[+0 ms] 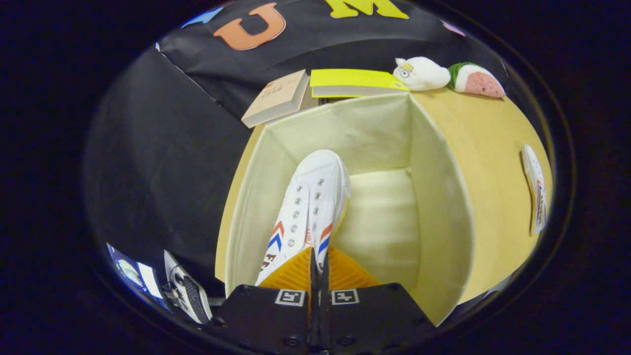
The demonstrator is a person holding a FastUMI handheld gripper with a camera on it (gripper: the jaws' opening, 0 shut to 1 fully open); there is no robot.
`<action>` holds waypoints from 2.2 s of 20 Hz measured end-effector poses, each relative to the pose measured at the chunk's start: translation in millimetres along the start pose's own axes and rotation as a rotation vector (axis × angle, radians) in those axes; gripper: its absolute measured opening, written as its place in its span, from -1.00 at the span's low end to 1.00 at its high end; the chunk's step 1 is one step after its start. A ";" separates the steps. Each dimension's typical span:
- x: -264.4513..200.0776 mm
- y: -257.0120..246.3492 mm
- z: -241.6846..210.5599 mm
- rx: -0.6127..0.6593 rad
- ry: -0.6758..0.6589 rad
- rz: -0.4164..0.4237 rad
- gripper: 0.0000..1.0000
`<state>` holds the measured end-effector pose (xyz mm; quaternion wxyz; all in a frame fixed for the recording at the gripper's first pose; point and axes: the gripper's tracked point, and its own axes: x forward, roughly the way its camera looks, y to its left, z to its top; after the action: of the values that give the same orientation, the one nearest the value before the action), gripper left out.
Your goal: Open the storage box then place both shoes into the box .Put the left shoe in first, then the right shoe, with the right side of both shoes facing outward in a uniform manner.
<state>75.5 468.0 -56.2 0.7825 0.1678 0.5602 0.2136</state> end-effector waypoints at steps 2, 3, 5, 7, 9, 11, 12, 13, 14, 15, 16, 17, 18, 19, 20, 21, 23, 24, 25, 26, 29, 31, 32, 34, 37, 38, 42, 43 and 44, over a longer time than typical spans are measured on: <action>5.7 3.8 -5.7 -0.031 0.033 0.014 -0.85; 4.2 8.1 -3.0 -0.044 0.022 0.026 -0.63; -6.0 14.9 10.2 -0.078 -0.030 0.044 -0.29; -20.3 19.4 19.2 -0.117 -0.090 0.053 0.18; -41.0 16.6 27.5 -0.177 -0.162 0.044 0.52; -62.2 10.2 31.6 -0.238 -0.227 0.043 0.78; -74.6 5.0 32.0 -0.259 -0.254 0.049 0.78; -88.4 -1.8 32.9 -0.270 -0.281 0.056 0.79; -102.6 -10.7 34.2 -0.280 -0.306 0.062 0.79; -118.5 -23.7 33.9 -0.287 -0.325 0.061 0.79; -134.2 -41.1 35.4 -0.296 -0.343 0.056 0.80; -151.4 -61.9 38.3 -0.293 -0.375 0.047 0.79; -168.3 -89.0 44.4 -0.284 -0.412 0.022 0.79; -184.0 -119.6 49.7 -0.274 -0.443 -0.010 0.79; -197.6 -150.3 53.9 -0.266 -0.463 -0.043 0.79; -210.0 -187.0 54.5 -0.263 -0.468 -0.084 0.79; -225.2 -254.0 53.6 -0.248 -0.461 -0.174 0.79; -230.2 -288.4 51.4 -0.235 -0.449 -0.226 0.79; -234.1 -325.3 46.9 -0.221 -0.428 -0.277 0.79; -236.0 -350.0 43.3 -0.206 -0.409 -0.310 0.79; -226.1 -419.5 24.9 -0.167 -0.315 -0.376 0.80; -212.8 -453.8 16.2 -0.158 -0.245 -0.399 0.79; -203.9 -465.0 14.5 -0.151 -0.214 -0.403 0.79; -186.5 -482.8 11.0 -0.129 -0.149 -0.394 0.80; -161.6 -493.1 13.1 -0.095 -0.089 -0.346 0.80; -155.1 -495.7 16.3 -0.090 -0.075 -0.341 0.80; -136.8 -500.1 23.0 -0.068 -0.035 -0.306 0.71; -133.3 -502.3 25.3 -0.060 -0.039 -0.302 0.63; -130.8 -501.6 27.2 -0.045 -0.044 -0.294 0.58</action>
<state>137.9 -28.5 -194.1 0.8211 0.0711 0.5564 0.1056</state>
